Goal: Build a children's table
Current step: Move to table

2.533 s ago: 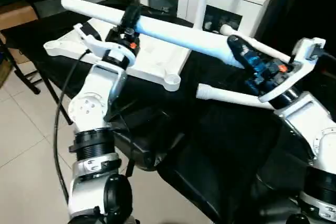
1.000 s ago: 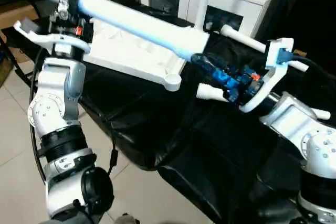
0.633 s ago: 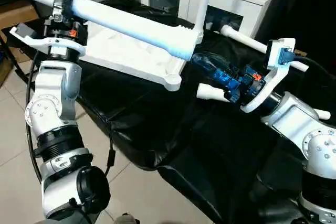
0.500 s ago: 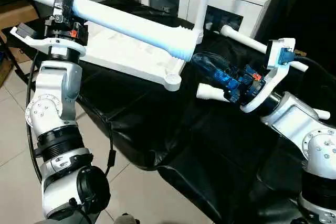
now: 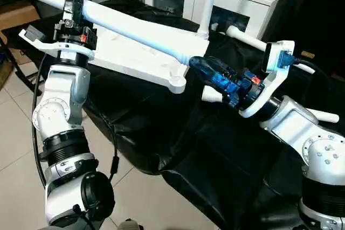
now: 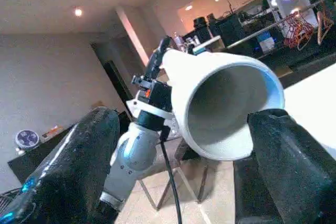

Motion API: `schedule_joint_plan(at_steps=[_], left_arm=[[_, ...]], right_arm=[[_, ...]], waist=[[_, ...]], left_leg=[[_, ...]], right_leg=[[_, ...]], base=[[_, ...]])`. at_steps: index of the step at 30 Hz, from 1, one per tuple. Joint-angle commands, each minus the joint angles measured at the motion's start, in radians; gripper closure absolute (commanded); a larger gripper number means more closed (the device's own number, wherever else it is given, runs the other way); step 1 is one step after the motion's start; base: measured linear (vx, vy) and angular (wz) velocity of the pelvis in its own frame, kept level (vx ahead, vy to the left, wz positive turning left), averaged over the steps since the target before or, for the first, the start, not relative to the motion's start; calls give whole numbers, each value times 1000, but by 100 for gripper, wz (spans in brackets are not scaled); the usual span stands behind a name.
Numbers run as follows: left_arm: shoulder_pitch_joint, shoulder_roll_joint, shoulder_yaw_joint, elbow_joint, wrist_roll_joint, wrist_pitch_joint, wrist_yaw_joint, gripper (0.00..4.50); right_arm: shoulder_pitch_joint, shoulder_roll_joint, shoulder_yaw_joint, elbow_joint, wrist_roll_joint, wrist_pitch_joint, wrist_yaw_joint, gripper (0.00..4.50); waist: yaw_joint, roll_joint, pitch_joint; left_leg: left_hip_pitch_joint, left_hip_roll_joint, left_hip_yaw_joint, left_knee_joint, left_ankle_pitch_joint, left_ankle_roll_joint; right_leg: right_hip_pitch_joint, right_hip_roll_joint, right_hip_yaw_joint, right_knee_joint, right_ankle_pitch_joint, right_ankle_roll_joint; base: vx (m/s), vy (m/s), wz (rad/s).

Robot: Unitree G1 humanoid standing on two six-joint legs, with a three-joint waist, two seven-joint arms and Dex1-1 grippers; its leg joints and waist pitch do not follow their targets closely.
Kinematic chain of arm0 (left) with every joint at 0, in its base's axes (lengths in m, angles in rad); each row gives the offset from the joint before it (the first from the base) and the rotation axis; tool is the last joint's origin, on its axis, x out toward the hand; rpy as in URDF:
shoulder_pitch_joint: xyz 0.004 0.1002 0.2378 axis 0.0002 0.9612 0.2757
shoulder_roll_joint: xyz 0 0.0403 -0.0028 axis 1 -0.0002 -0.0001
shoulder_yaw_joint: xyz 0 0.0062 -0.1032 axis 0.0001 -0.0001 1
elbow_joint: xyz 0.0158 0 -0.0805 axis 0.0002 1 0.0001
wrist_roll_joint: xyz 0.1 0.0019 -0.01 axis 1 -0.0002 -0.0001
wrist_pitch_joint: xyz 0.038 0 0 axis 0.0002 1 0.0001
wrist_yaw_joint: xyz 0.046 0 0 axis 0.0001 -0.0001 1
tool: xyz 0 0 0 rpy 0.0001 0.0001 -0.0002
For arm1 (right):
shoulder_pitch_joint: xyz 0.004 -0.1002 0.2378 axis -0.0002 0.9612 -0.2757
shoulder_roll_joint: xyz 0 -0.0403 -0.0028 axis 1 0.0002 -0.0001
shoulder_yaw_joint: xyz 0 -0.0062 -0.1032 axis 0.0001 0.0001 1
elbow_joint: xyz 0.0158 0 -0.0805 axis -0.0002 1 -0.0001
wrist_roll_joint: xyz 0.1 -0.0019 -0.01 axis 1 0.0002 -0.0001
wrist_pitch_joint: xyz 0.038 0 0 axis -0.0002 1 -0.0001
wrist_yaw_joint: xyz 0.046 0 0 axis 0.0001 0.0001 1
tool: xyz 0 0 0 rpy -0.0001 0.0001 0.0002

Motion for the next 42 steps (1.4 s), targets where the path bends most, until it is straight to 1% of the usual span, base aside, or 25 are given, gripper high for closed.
schedule_joint_plan(at_steps=[1,3,6,8,9,11,12,13,15,16,17,18,23,24,26,28,29,35,37,38,41,42], left_arm=[[6,-1,-60,13,43,18,-10,283],[7,2,-57,20,48,17,-15,283],[8,8,-58,24,57,22,-23,283],[9,11,-61,25,65,25,-31,284],[9,11,-61,25,68,26,-33,284],[10,12,-66,26,77,24,-40,284],[11,12,-70,26,83,21,-43,284],[12,11,-73,25,86,20,-45,284],[11,9,-72,24,89,19,-46,284],[11,9,-72,24,89,19,-46,284],[11,10,-72,24,90,18,-48,284],[11,11,-72,24,92,18,-49,284],[11,15,-66,26,93,17,-51,284],[10,15,-65,25,92,16,-52,284],[10,14,-65,21,92,16,-53,284],[10,12,-65,19,93,16,-53,284],[10,11,-66,18,94,16,-53,284],[11,6,-69,15,100,16,-57,284],[11,6,-70,15,102,16,-58,284],[10,6,-71,16,104,16,-59,284],[10,6,-71,16,105,15,-59,284],[11,6,-71,14,106,14,-57,284]], right_arm=[[-6,7,15,-23,15,-9,8,77],[-5,5,13,-22,16,-10,11,85],[-6,6,11,-15,8,-11,9,120],[-7,6,14,-8,-3,-11,6,131],[-7,7,15,-6,-7,-12,5,143],[-8,8,18,0,-13,-12,2,167],[-8,8,20,3,-16,-12,1,167],[-7,8,21,5,-18,-12,0,177],[-7,9,22,8,-17,-12,-1,199],[-7,9,22,8,-17,-12,-1,199],[-6,9,21,9,-17,-13,-1,211],[-6,9,21,10,-18,-13,-1,221],[-7,10,17,16,-19,-14,0,266],[-7,11,16,17,-20,-14,1,266],[-7,12,17,21,-24,-15,1,293],[-7,14,18,24,-29,-16,0,307],[-8,14,19,28,-32,-16,-2,307],[-8,12,22,36,-44,-17,-4,353],[-8,11,22,38,-47,-19,-3,375],[-10,12,21,42,-51,-20,-3,389],[-11,13,19,44,-53,-20,-2,389],[-12,13,19,45,-53,-21,-1,411]], waist=[[1,5,-72],[1,4,-73],[1,4,-73],[1,5,-72],[1,3,-73],[1,4,-72],[1,4,-73],[0,4,-73],[1,4,-73],[1,4,-73],[0,2,-72],[1,3,-73],[0,3,-73],[0,3,-73],[0,2,-72],[1,2,-72],[0,2,-72],[1,2,-73],[1,0,-73],[0,-2,-73],[1,0,-73],[1,0,-73]], left_leg=[[28,-9,18,-76,-260,-91],[27,-10,18,-75,-253,-91],[28,-10,18,-75,-258,-86],[27,-9,17,-76,-258,-90],[27,-8,17,-76,-254,-91],[27,-9,18,-76,-252,-92],[28,-9,18,-75,-252,-91],[27,-9,18,-76,-251,-90],[28,-9,18,-76,-253,-90],[28,-9,18,-76,-253,-90],[27,-9,19,-76,-254,-89],[28,-9,18,-76,-255,-90],[27,-9,18,-76,-248,-87],[28,-9,19,-75,-250,-87],[27,-9,19,-76,-251,-87],[28,-9,19,-76,-254,-87],[27,-9,19,-76,-255,-88],[27,-9,19,-75,-242,-87],[27,-9,19,-75,-240,-85],[27,-9,20,-75,-242,-84],[27,-8,19,-75,-245,-84],[27,-9,19,-75,-245,-84]], right_leg=[[40,-24,9,-80,-189,-98],[41,-24,9,-78,-181,-100],[39,-24,9,-80,-188,-94],[40,-25,9,-79,-191,-98],[40,-25,9,-79,-183,-101],[41,-24,9,-78,-175,-105],[40,-24,9,-78,-173,-106],[41,-24,9,-78,-170,-107],[41,-25,9,-78,-174,-108],[41,-25,9,-78,-174,-108],[41,-25,9,-79,-178,-108],[41,-25,9,-78,-180,-109],[41,-25,9,-77,-167,-111],[41,-25,9,-77,-168,-111],[41,-24,9,-78,-174,-111],[41,-25,10,-78,-181,-110],[40,-25,9,-78,-183,-110],[42,-25,9,-76,-165,-110],[42,-25,9,-77,-164,-112],[42,-25,10,-77,-169,-111],[41,-25,10,-77,-176,-111],[41,-25,10,-78,-176,-110]], base=[[0,0,0],[0,0,0],[0,0,0],[0,0,0],[0,0,0],[0,0,0],[0,0,0],[0,0,0],[0,0,0],[0,0,0],[0,0,0],[0,0,0],[0,0,0],[0,0,0],[0,0,0],[0,0,0],[0,0,0],[0,0,0],[0,0,0],[0,0,0],[0,0,0],[0,0,0]])
